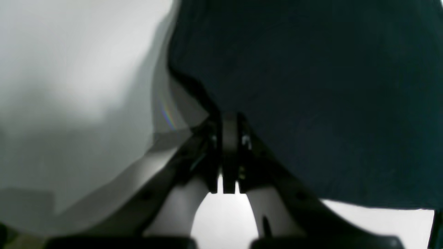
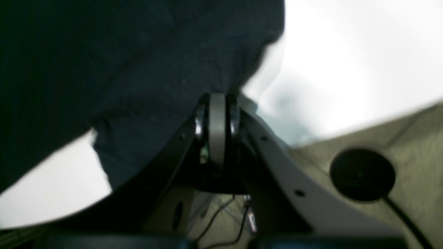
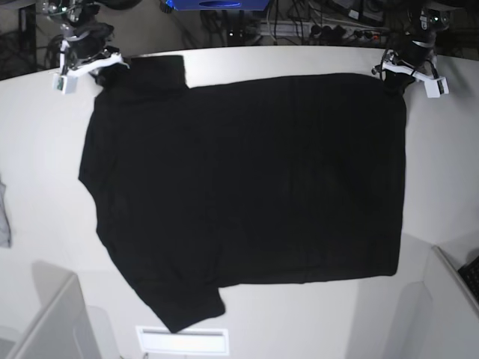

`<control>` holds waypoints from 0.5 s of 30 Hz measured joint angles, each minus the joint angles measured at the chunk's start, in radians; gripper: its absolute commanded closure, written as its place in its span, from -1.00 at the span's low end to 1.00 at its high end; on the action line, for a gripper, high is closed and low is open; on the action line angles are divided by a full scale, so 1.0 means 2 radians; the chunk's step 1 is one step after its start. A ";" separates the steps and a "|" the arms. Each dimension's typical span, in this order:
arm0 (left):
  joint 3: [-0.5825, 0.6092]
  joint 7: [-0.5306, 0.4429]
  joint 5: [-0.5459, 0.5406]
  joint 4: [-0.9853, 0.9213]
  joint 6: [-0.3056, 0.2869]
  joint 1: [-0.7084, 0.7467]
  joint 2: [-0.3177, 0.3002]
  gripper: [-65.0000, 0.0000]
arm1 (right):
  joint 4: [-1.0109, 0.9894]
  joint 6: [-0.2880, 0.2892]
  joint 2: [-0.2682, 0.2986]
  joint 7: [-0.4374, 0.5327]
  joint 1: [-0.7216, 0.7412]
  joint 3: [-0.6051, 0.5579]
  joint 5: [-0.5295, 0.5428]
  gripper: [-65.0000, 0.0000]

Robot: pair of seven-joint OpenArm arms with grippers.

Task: Fold the T-shirt properly
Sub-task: 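Grasp the shoulder corners with both grippers and pull them apart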

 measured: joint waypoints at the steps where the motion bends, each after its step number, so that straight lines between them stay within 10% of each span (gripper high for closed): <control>1: 0.001 0.000 0.000 0.004 0.014 -0.002 0.000 1.00 | 0.011 0.000 0.000 -0.007 0.002 0.000 0.001 1.00; 15: -0.004 0.075 0.002 0.022 0.037 -0.059 0.000 1.00 | 0.024 0.001 0.001 -0.100 0.087 0.003 0.000 1.00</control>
